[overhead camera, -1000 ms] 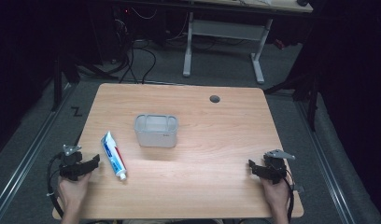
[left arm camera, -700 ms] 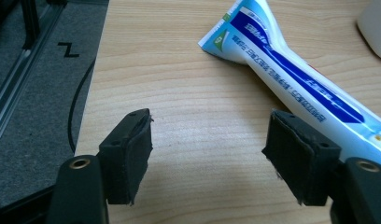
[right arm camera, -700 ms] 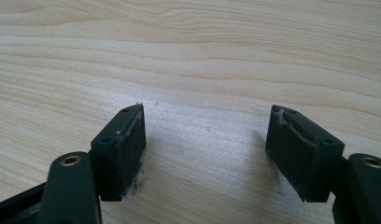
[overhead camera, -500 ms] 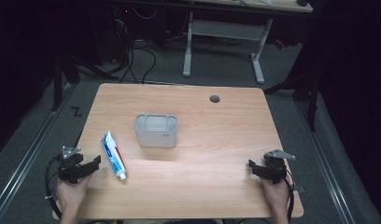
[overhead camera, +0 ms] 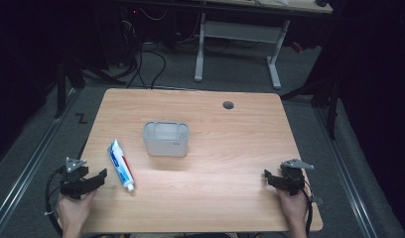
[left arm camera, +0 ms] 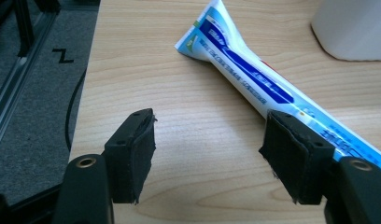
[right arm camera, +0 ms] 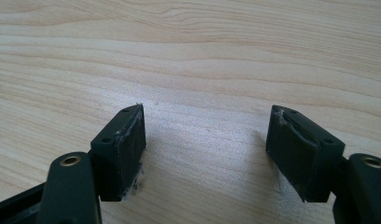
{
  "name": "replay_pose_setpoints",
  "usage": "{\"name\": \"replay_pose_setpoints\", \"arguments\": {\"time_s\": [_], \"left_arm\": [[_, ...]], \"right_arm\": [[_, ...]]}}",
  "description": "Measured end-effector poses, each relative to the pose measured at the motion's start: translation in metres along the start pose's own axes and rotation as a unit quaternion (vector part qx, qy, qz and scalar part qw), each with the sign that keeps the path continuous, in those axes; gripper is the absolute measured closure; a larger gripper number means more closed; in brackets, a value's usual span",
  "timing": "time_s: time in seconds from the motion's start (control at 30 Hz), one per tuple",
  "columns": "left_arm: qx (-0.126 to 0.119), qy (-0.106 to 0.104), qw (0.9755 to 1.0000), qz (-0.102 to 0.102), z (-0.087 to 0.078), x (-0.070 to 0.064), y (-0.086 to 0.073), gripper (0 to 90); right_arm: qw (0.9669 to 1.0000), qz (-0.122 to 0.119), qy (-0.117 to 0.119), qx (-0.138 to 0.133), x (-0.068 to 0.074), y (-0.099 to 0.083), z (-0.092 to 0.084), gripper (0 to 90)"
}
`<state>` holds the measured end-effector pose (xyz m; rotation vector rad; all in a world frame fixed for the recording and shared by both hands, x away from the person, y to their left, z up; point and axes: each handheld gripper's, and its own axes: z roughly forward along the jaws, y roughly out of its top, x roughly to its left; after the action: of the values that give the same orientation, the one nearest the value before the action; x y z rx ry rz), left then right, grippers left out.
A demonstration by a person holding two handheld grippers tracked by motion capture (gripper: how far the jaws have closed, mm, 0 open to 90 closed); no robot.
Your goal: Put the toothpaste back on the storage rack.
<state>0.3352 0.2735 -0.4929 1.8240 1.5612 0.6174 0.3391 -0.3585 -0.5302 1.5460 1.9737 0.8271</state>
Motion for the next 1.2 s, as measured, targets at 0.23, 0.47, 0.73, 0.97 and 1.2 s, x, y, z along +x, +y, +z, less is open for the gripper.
{"name": "replay_pose_setpoints", "arguments": {"time_s": [0.23,0.47,0.73,0.97,1.2], "left_arm": [[0.009,-0.010,0.9999,0.007,-0.006,-0.008,0.007,34.3],[0.022,-0.004,0.9992,0.034,-0.005,-0.022,0.016,32.5],[0.048,-0.011,0.9983,0.032,0.008,-0.030,0.027,31.9],[0.065,-0.011,0.9976,0.021,0.021,-0.030,0.040,31.3],[0.076,-0.011,0.9970,-0.002,0.034,-0.026,0.049,29.3]], "right_arm": [[1.0000,0.000,0.000,0.001,0.000,0.000,0.000,28.4],[1.0000,-0.001,0.000,0.000,0.000,0.000,0.000,28.4],[1.0000,-0.001,0.000,0.000,0.000,0.000,0.000,28.4],[1.0000,-0.002,0.001,0.000,0.000,0.000,0.000,28.3],[1.0000,-0.002,0.001,0.001,0.000,0.000,0.000,28.3]]}}
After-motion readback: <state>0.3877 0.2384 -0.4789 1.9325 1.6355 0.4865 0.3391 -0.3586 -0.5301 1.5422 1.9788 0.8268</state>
